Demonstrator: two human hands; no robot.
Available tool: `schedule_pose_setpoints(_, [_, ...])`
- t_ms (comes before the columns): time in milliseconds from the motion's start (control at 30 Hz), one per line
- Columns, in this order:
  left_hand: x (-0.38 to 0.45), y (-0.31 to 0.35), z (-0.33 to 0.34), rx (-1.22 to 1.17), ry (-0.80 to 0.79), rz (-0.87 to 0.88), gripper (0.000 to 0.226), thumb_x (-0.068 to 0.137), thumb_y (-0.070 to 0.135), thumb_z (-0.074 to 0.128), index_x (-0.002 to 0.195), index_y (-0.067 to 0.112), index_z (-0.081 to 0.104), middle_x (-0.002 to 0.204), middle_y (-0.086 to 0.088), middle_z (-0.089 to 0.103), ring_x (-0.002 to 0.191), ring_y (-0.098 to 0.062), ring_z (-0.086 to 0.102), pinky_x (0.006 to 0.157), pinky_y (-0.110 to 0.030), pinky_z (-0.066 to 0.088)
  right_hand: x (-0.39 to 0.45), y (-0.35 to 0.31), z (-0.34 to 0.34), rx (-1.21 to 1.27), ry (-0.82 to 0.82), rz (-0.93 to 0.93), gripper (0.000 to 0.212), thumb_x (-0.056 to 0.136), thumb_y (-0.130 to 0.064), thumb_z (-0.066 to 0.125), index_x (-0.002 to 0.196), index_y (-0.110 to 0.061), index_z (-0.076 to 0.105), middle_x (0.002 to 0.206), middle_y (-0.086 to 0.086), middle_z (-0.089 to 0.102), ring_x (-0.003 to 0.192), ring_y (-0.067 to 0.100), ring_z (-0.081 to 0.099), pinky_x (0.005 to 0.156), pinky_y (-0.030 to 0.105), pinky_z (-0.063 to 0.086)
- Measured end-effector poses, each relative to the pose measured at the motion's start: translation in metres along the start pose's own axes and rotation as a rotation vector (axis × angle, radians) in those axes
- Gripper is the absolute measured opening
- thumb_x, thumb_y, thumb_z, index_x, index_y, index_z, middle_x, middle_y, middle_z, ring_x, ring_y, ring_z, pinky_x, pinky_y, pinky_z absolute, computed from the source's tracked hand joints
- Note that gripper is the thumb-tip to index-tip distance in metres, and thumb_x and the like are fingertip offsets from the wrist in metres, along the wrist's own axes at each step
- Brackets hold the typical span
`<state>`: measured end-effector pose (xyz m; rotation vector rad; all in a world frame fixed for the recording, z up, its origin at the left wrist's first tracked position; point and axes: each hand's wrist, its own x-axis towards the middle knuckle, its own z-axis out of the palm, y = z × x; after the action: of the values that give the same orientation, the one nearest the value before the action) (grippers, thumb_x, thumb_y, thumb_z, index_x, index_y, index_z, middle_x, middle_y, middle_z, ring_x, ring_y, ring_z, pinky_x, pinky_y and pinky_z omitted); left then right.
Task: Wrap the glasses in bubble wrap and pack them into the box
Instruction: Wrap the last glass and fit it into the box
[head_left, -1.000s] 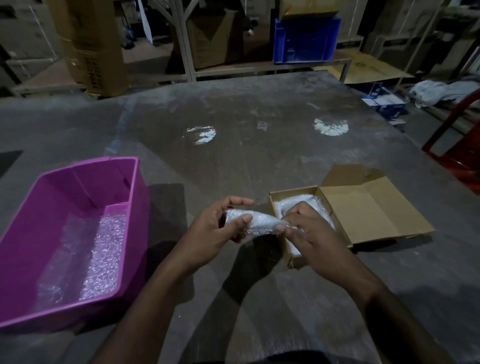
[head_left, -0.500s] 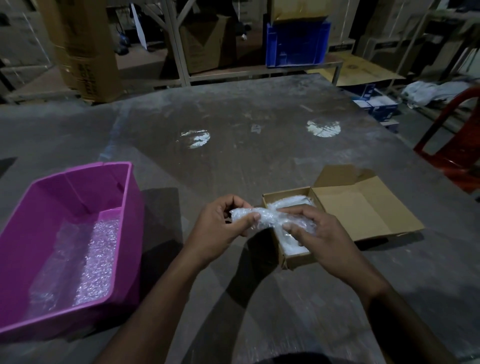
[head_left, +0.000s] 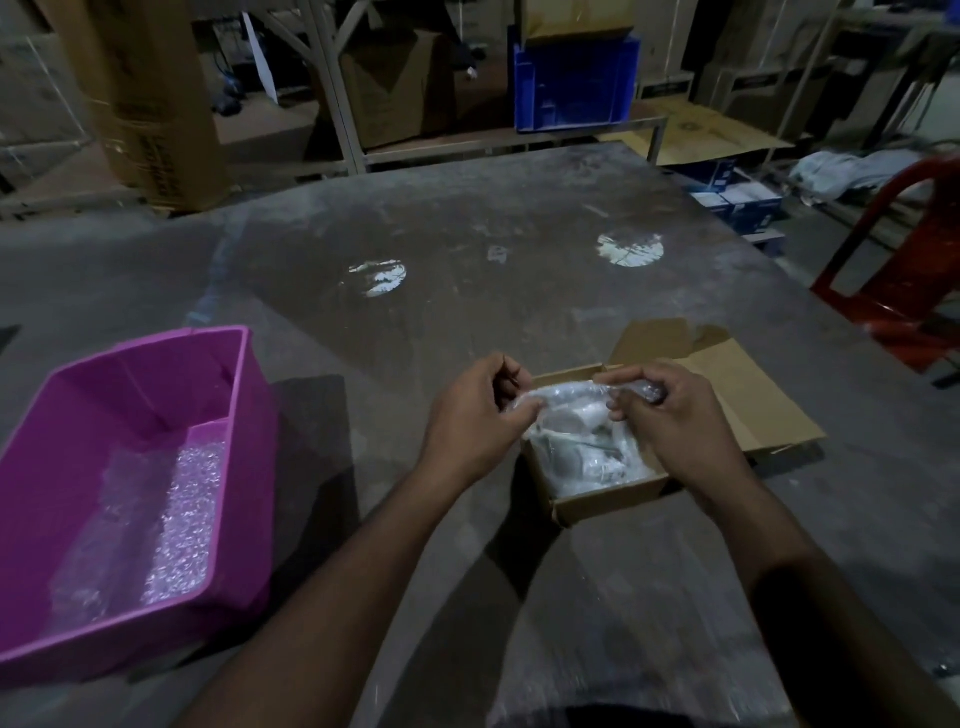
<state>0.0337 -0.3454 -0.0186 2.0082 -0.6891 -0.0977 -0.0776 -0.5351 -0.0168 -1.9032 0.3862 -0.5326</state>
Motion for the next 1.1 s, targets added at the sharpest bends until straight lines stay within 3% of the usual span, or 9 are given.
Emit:
schedule_pose_setpoints(200, [0.017,0.004,0.019,0.183,0.002,0.031,0.010,0.081,0.031,0.078,0.082,0.027,0.068,0.078,0.012,0.068,0.068,-0.004,0.063,0.068,-0.038,0.058,0.006,0.004,-0.005,-0.015,0.043,0.036,0.016,0.093,-0.012,0.070,0.092,-0.026,0.077,0.102,-0.005,0.069,0.080,0.005,0.072,0.078,0.030,0.060])
schedule_pose_setpoints(367, [0.016,-0.002,0.027,0.151,-0.005,-0.029,0.015,0.081,0.032,0.078,0.084,0.030,0.063,0.077,0.013,0.067,0.069,-0.004,0.063,0.070,-0.040,0.058,0.004,0.010,-0.006,0.045,0.026,0.079,0.008,0.092,-0.016,0.073,0.093,-0.022,0.078,0.103,0.001,0.073,0.079,0.011,0.075,0.083,0.041,0.061])
schedule_pose_setpoints(500, [0.015,0.002,0.031,0.182,-0.096,-0.031,0.034,0.073,0.047,0.086,0.095,0.030,0.067,0.076,0.013,0.067,0.066,-0.002,0.062,0.066,-0.032,0.055,0.005,0.005,-0.006,0.091,0.065,0.065,0.013,0.088,-0.007,0.076,0.092,-0.020,0.075,0.091,0.000,0.076,0.076,0.013,0.076,0.079,0.038,0.062])
schedule_pose_setpoints(600, [0.019,0.006,0.030,0.234,-0.072,-0.019,0.032,0.075,0.054,0.083,0.083,0.025,0.071,0.071,0.011,0.069,0.062,-0.005,0.061,0.062,-0.031,0.050,0.007,0.002,-0.008,0.067,0.076,0.040,0.020,0.084,-0.005,0.077,0.094,-0.021,0.071,0.089,-0.006,0.076,0.080,0.011,0.074,0.073,0.030,0.060])
schedule_pose_setpoints(733, [0.025,0.000,0.031,0.021,-0.005,-0.113,0.018,0.082,0.038,0.081,0.075,0.024,0.070,0.068,0.008,0.071,0.062,-0.011,0.068,0.063,-0.038,0.059,0.006,0.005,-0.004,0.026,0.060,0.031,0.021,0.081,0.000,0.077,0.083,-0.020,0.072,0.082,-0.007,0.075,0.078,0.005,0.070,0.067,0.017,0.053])
schedule_pose_setpoints(833, [0.023,0.003,0.037,-0.309,-0.010,-0.217,0.005,0.089,0.012,0.073,0.088,0.016,0.070,0.077,-0.005,0.073,0.065,-0.019,0.071,0.064,-0.042,0.062,0.000,0.007,0.008,0.097,-0.011,0.061,0.009,0.087,-0.007,0.075,0.087,-0.015,0.072,0.083,-0.001,0.075,0.078,0.015,0.070,0.067,0.021,0.055])
schedule_pose_setpoints(933, [0.019,0.006,0.040,-0.470,-0.079,-0.271,0.013,0.092,0.002,0.067,0.101,0.010,0.063,0.096,-0.016,0.072,0.074,-0.021,0.073,0.067,-0.036,0.062,-0.004,0.012,0.015,0.084,-0.084,0.064,0.015,0.085,-0.019,0.080,0.093,-0.019,0.068,0.089,-0.001,0.074,0.084,0.015,0.071,0.070,0.030,0.058])
schedule_pose_setpoints(1000, [0.019,0.006,0.042,-0.517,-0.124,-0.287,0.024,0.092,-0.002,0.066,0.107,0.014,0.057,0.106,-0.014,0.066,0.079,-0.020,0.071,0.069,-0.035,0.062,0.000,0.015,0.014,0.054,-0.077,0.070,0.018,0.083,-0.015,0.081,0.093,-0.018,0.067,0.091,-0.001,0.074,0.086,0.017,0.072,0.072,0.034,0.058])
schedule_pose_setpoints(1100, [0.020,0.002,0.043,-0.440,-0.172,-0.265,0.035,0.092,-0.007,0.061,0.111,0.021,0.054,0.113,-0.013,0.061,0.073,-0.019,0.071,0.067,-0.032,0.060,0.008,0.017,0.009,-0.013,-0.100,0.056,0.017,0.084,-0.005,0.079,0.089,-0.019,0.071,0.089,-0.006,0.074,0.085,0.014,0.070,0.071,0.025,0.057])
